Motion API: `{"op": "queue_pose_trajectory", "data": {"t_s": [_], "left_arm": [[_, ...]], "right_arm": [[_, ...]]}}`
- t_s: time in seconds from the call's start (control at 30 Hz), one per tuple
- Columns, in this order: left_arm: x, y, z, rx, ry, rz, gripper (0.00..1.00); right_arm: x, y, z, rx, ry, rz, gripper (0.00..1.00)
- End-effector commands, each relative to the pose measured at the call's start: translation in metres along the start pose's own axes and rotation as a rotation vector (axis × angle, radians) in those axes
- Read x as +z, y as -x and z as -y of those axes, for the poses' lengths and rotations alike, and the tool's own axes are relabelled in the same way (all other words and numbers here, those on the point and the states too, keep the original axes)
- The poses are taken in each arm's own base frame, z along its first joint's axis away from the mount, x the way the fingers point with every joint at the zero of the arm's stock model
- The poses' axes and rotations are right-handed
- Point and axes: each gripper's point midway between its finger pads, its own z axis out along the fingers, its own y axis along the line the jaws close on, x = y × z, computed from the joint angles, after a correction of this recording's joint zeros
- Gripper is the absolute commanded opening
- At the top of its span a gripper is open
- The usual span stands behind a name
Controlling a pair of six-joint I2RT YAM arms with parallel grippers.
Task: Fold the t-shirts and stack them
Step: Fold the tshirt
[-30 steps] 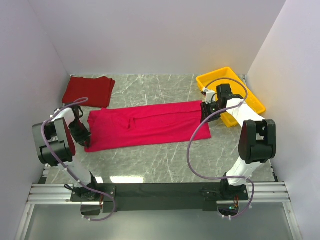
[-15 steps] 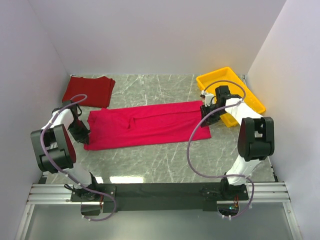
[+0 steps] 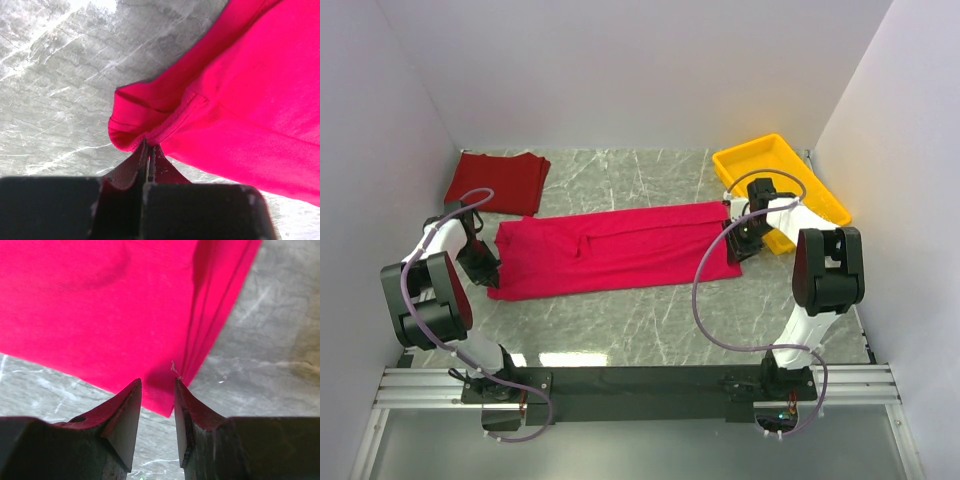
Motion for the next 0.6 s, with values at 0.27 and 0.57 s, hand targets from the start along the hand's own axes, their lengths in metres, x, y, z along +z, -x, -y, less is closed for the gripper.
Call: {"op": "queue_pose_trajectory", "data": {"t_s": [0.27,0.57], "left_arm": [[-0.008,0.001,0.008,0.004,-0.045,0.032,0.01],[-0.018,0.005,0.007,-0.008,-0.043,0.069,0.01]], "right_arm": [[0.015,-0.004,0.011,0.034,-0.049,-0.016,0.41],[0.003,-0.001,0.005,0.009,-0.061,0.03,0.0]]}}
